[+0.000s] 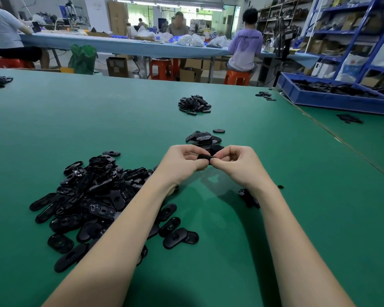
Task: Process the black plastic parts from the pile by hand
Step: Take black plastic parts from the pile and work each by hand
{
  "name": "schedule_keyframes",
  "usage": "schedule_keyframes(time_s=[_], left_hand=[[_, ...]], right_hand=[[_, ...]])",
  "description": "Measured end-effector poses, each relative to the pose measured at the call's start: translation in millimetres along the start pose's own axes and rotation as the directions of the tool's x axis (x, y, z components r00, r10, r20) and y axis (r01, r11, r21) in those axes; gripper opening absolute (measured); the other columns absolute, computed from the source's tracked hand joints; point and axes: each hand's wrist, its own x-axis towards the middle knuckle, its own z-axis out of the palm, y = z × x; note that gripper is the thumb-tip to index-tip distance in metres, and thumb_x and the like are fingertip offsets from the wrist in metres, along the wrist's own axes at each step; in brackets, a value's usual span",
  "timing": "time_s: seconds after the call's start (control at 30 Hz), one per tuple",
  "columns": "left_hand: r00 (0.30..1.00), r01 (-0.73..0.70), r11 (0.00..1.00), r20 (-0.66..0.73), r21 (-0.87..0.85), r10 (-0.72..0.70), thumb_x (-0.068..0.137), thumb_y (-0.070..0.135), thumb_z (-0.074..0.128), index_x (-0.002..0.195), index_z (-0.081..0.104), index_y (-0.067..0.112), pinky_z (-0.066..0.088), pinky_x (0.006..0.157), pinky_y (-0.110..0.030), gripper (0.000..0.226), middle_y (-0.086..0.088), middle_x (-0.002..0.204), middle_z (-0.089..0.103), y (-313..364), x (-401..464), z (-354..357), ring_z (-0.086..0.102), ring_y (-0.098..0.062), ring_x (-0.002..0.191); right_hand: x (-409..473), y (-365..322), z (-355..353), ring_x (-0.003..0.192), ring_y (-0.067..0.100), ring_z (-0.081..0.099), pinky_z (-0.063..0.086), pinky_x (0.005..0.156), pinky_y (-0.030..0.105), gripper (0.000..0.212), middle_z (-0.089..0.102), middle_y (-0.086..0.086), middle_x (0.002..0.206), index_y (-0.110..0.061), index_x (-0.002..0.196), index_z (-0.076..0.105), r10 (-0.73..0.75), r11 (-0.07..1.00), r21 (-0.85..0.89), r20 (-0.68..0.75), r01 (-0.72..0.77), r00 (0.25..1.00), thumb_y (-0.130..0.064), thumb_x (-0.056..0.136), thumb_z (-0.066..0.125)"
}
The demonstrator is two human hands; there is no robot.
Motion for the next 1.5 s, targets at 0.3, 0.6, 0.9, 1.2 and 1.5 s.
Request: schedule_keyframes(time_s=[0.3,0.6,0.9,1.2,1.5], left_hand=[[0.999,0.019,0.999,0.040,-0.047,-0.017,0.084,0.000,0.076,0.093,0.077,0.015,0.054,0.075,-0.014,0.017,-0.005,0.080,0.075,-0.4,0.0,-4.5,0.067,-0.008,0.071],[0.999,0.038,0.999,-0.004,0.016,-0.038,0.083,0.005,0.078,0.084,0.075,0.023,0.050,0.080,-0.022,0.019,0.002,0.069,0.069,-1.5,1.2,-0.1,0.064,-0.009,0.069],[0.998,0.056,0.998,-0.007,-0.003,-0.056,0.082,0.006,0.079,0.087,0.076,0.022,0.052,0.087,-0.026,0.017,-0.007,0.083,0.076,-4.7,2.8,-1.2,0.068,-0.013,0.077],[0.976,0.193,0.907,0.166,-0.373,-0.139,0.089,-0.007,0.066,0.091,0.076,0.005,0.056,0.072,-0.015,0.015,-0.012,0.093,0.077,-2.3,4.2,-10.7,0.076,-0.019,0.084],[0.969,0.227,0.878,0.184,-0.421,-0.163,0.089,-0.004,0.066,0.095,0.073,-0.003,0.059,0.078,-0.020,0.009,-0.017,0.097,0.077,1.0,7.1,-9.0,0.075,-0.019,0.090]], right_hand=[[-0.3,0.2,2.6,0.056,0.001,0.059,0.044,0.054,0.011,0.012,0.069,-0.012,0.060,-0.021,0.075,0.072,-0.021,1.000,-0.009,-0.006,0.021,1.000,-0.019,0.081,0.082],[-2.0,0.0,4.2,0.050,-0.004,0.055,0.039,0.050,0.009,0.012,0.065,-0.016,0.055,-0.021,0.074,0.070,-0.034,0.998,-0.046,-0.024,0.033,0.999,-0.018,0.080,0.081],[-2.8,0.9,6.0,0.052,-0.003,0.056,0.042,0.052,0.008,0.012,0.065,-0.016,0.056,-0.021,0.076,0.070,-0.045,0.999,-0.032,-0.020,0.044,0.999,-0.019,0.082,0.081],[-4.9,0.7,-4.8,0.054,0.006,0.044,0.034,0.047,0.014,0.008,0.059,-0.013,0.064,-0.022,0.079,0.076,0.115,0.977,0.168,0.102,-0.131,0.988,-0.024,0.084,0.082],[-3.7,0.6,-5.5,0.057,0.008,0.038,0.029,0.046,0.016,0.005,0.073,-0.007,0.077,-0.020,0.080,0.082,0.223,0.922,0.278,0.191,-0.271,0.956,-0.024,0.083,0.082]])
